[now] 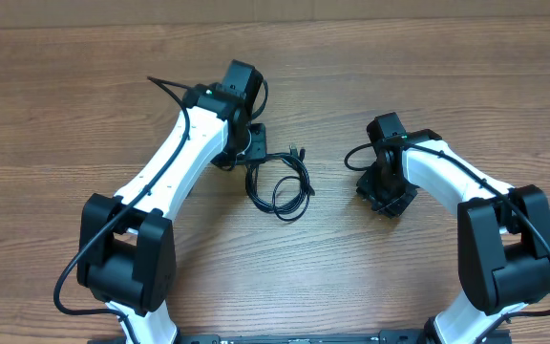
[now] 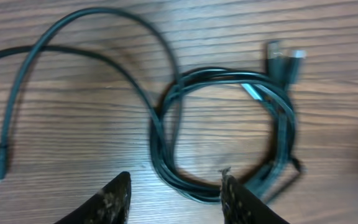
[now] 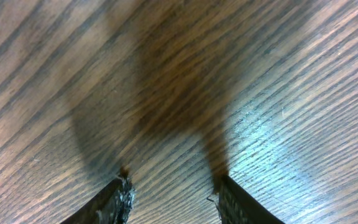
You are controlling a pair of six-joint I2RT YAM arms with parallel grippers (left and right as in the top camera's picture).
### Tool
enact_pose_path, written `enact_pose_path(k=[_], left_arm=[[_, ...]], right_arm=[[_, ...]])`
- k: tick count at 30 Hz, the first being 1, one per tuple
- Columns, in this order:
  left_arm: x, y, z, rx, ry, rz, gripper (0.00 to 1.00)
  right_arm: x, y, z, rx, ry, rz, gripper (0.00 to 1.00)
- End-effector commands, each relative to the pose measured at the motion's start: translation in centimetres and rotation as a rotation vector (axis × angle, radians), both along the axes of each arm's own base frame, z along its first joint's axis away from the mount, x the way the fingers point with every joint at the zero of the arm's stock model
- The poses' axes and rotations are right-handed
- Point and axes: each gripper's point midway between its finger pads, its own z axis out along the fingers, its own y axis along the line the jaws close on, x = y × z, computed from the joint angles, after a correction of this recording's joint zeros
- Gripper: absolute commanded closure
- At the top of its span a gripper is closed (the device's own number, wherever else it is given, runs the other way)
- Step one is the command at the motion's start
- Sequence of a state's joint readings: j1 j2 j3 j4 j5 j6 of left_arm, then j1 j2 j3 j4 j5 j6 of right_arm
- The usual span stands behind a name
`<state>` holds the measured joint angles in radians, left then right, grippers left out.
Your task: Untangle cables
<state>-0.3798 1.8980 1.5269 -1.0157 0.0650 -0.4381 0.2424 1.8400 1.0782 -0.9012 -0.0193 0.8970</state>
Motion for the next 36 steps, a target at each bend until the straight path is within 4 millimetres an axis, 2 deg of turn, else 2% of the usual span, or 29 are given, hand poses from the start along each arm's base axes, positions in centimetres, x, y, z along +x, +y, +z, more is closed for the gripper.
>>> enact_pose_path(k=[1,3,4,5,6,7,9,14,17,19,20,24,28,31,34,36], left_arm=[[-0.3,2.3,-1.9,0.105,-0.014,0.11,0.6],[-0.4,2.3,-2.8,0.099,-0.014,0.125,0.74],[-0.5,2.4,-3.1,0.098,-0.014,0.133,0.77],[-0.5,2.4,-3.5,0.096,-0.015,0.14,0.79],[-0.4,2.4,-3.9,0.093,-0.024,0.144,0.8],[-0.3,2.4,-4.1,0.093,-0.031,0.145,0.8],[0.1,2.4,-4.1,0.086,-0.05,0.148,0.8],[1.1,2.4,-3.9,0.063,-0.081,0.19,0.77],[1.3,2.6,-3.9,0.053,-0.08,0.198,0.74],[1.4,2.9,-3.9,0.054,-0.079,0.204,0.7],[1.4,3.2,-3.9,0.056,-0.075,0.21,0.68],[1.2,4.6,-4.0,0.053,-0.045,0.24,0.67],[1.2,6.0,-4.1,-0.017,0.002,0.256,0.65],[1.1,6.9,-4.1,-0.033,0.016,0.239,0.62],[0.9,8.3,-4.3,0.004,0.024,0.249,0.61],[0.9,8.9,-4.3,0.031,0.018,0.245,0.57]], right_arm=[[-1.9,-2.4,-2.6,-0.118,0.071,-0.015,0.55],[-1.9,-2.4,-2.6,-0.115,0.072,-0.009,0.55],[-1.9,-2.0,-2.6,-0.094,0.074,0.022,0.51],[-1.7,-1.5,-2.6,-0.058,0.065,0.076,0.53],[-0.6,0.3,-2.5,0.047,0.024,0.22,0.65],[-0.1,1.3,-2.1,0.101,0.008,0.266,0.68],[0.7,3.0,-0.7,0.194,-0.011,0.335,0.71],[2.9,6.6,3.7,0.349,-0.074,0.493,0.69],[3.8,9.1,5.5,0.431,-0.129,0.541,0.63],[4.3,10.7,6.1,0.483,-0.172,0.565,0.31],[4.7,11.3,6.4,0.504,-0.193,0.568,0.2],[5.0,11.8,6.5,0.514,-0.178,0.454,0.21],[4.2,12.1,6.3,0.514,-0.09,0.243,0.23],[3.9,12.7,6.3,0.513,-0.063,0.179,0.13],[3.6,14.0,6.3,0.516,-0.047,0.127,0.12],[3.7,15.0,6.3,0.513,-0.06,0.115,0.13]])
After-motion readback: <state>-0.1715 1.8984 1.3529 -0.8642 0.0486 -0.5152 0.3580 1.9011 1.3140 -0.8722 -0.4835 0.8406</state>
